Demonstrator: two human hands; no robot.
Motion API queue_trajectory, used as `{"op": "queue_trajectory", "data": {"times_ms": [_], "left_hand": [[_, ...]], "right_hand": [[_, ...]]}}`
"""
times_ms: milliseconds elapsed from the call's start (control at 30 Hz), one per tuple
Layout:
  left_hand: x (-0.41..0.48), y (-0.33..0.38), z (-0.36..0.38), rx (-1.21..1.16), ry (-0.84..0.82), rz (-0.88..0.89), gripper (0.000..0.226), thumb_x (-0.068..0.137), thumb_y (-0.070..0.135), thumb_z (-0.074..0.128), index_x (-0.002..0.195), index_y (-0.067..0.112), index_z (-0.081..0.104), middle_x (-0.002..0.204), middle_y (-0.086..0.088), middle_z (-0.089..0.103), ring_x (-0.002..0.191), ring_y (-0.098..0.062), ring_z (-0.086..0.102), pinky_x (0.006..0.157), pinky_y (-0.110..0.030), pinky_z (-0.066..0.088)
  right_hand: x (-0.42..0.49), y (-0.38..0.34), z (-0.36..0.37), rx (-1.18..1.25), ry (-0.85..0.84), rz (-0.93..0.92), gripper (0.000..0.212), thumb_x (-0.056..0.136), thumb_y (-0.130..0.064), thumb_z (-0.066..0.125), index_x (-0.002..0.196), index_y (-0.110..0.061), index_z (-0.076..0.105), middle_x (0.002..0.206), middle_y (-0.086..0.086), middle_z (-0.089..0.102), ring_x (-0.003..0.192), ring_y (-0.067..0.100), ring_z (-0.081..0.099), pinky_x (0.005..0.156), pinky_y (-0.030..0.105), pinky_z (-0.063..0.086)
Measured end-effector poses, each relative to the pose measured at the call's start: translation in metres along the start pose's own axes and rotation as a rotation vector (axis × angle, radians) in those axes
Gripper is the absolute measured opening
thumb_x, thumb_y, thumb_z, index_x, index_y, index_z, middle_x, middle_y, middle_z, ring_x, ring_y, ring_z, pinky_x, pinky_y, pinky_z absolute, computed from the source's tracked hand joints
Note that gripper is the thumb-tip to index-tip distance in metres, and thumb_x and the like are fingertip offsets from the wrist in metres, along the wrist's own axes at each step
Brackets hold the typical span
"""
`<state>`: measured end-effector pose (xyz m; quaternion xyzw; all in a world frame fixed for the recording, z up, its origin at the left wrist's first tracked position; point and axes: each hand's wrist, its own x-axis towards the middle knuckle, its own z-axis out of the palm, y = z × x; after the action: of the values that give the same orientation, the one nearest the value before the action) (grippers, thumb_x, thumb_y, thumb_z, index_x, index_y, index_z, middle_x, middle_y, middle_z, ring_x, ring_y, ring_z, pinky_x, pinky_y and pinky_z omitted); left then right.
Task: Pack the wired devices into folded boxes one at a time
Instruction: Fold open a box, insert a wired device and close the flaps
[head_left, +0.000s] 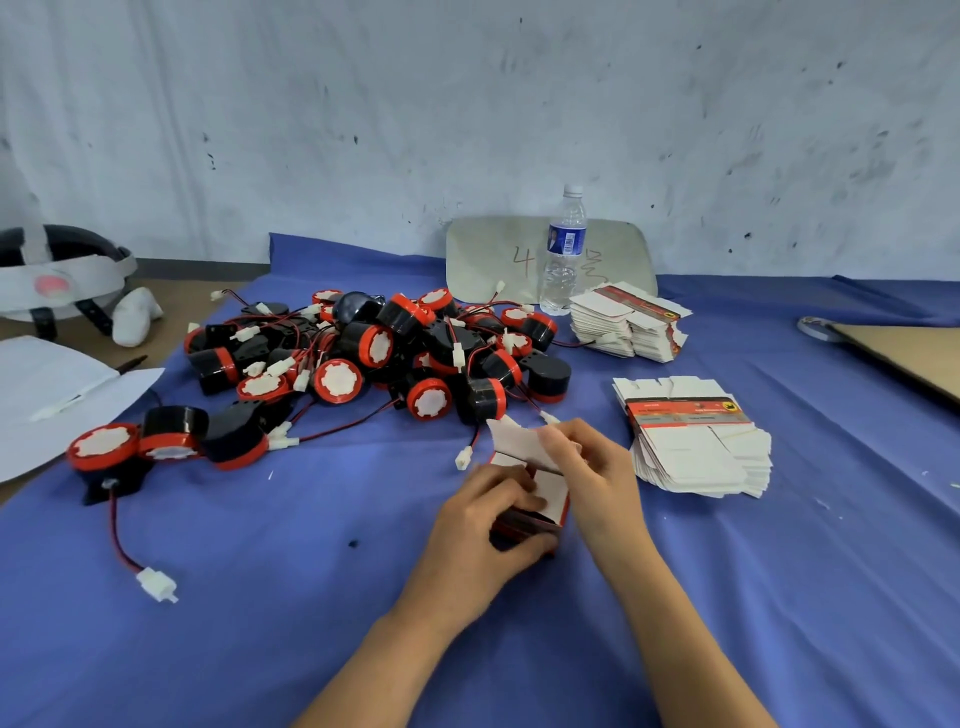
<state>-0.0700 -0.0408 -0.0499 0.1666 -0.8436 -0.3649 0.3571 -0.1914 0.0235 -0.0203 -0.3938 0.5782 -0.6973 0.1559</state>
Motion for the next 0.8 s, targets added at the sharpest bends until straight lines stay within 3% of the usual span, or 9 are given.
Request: {"op": "queue_trajectory", "data": {"times_ms": [67, 167, 267, 533, 633, 700, 800], "left_hand": [[0.001, 0.0, 0.001, -0.024, 0.021, -0.001, 0.018, 0.073, 0.016, 0.082, 0.083, 0.018, 0.067, 0.111, 0.012, 0.062, 0.099, 0.004, 0.058, 0.081, -0.007, 0.041], [0.002, 0.001, 0.002, -0.046, 0.028, 0.0, 0.017, 0.075, 0.014, 0.079, 0.078, 0.022, 0.064, 0.11, 0.009, 0.063, 0.096, 0.001, 0.06, 0.08, -0.011, 0.044], [0.002, 0.001, 0.002, -0.05, 0.026, -0.006, 0.019, 0.076, 0.012, 0.079, 0.077, 0.022, 0.064, 0.109, 0.009, 0.063, 0.095, -0.002, 0.062, 0.082, -0.015, 0.047], [0.004, 0.006, 0.003, 0.06, 0.205, 0.023, 0.016, 0.078, 0.001, 0.075, 0.077, 0.012, 0.063, 0.097, 0.009, 0.055, 0.085, -0.003, 0.059, 0.073, -0.019, 0.05], [0.002, 0.007, 0.001, 0.06, 0.276, -0.021, 0.039, 0.074, -0.002, 0.078, 0.079, 0.029, 0.055, 0.098, 0.014, 0.047, 0.085, 0.002, 0.058, 0.073, -0.007, 0.044], [0.002, 0.005, 0.001, 0.058, 0.314, -0.048, 0.044, 0.073, 0.001, 0.079, 0.084, 0.033, 0.053, 0.099, 0.015, 0.043, 0.088, 0.002, 0.054, 0.074, -0.007, 0.043], [0.0, 0.001, -0.003, 0.088, 0.361, -0.131, 0.038, 0.071, 0.012, 0.082, 0.097, 0.025, 0.059, 0.11, 0.011, 0.038, 0.105, 0.001, 0.041, 0.087, -0.011, 0.038]], "right_hand": [[-0.001, -0.003, 0.001, -0.014, -0.01, 0.018, 0.012, 0.086, -0.02, 0.064, 0.078, -0.022, 0.072, 0.076, -0.009, 0.07, 0.072, 0.007, 0.062, 0.067, 0.015, 0.046], [-0.002, 0.0, 0.002, -0.06, 0.0, 0.032, 0.028, 0.089, -0.002, 0.06, 0.091, -0.027, 0.075, 0.08, -0.009, 0.073, 0.072, 0.005, 0.065, 0.066, 0.016, 0.048], [-0.002, 0.002, 0.0, -0.059, -0.023, 0.044, 0.026, 0.09, -0.002, 0.061, 0.099, -0.021, 0.076, 0.08, -0.005, 0.075, 0.069, 0.005, 0.065, 0.064, 0.017, 0.049], [-0.006, 0.004, -0.001, -0.052, -0.159, 0.052, 0.029, 0.088, 0.001, 0.064, 0.095, -0.025, 0.074, 0.087, -0.01, 0.076, 0.083, 0.003, 0.069, 0.071, 0.013, 0.049], [-0.009, 0.005, -0.004, -0.08, -0.193, 0.066, 0.031, 0.086, 0.003, 0.066, 0.099, -0.024, 0.074, 0.103, -0.006, 0.074, 0.102, 0.004, 0.066, 0.082, 0.015, 0.05], [-0.011, 0.007, -0.006, -0.115, -0.211, 0.074, 0.03, 0.085, 0.002, 0.068, 0.102, -0.022, 0.074, 0.108, -0.007, 0.072, 0.112, 0.004, 0.061, 0.094, 0.02, 0.048], [-0.013, 0.007, -0.008, -0.18, -0.24, 0.064, 0.027, 0.085, -0.003, 0.07, 0.101, -0.025, 0.075, 0.108, -0.015, 0.071, 0.119, 0.0, 0.052, 0.103, 0.021, 0.042]]}}
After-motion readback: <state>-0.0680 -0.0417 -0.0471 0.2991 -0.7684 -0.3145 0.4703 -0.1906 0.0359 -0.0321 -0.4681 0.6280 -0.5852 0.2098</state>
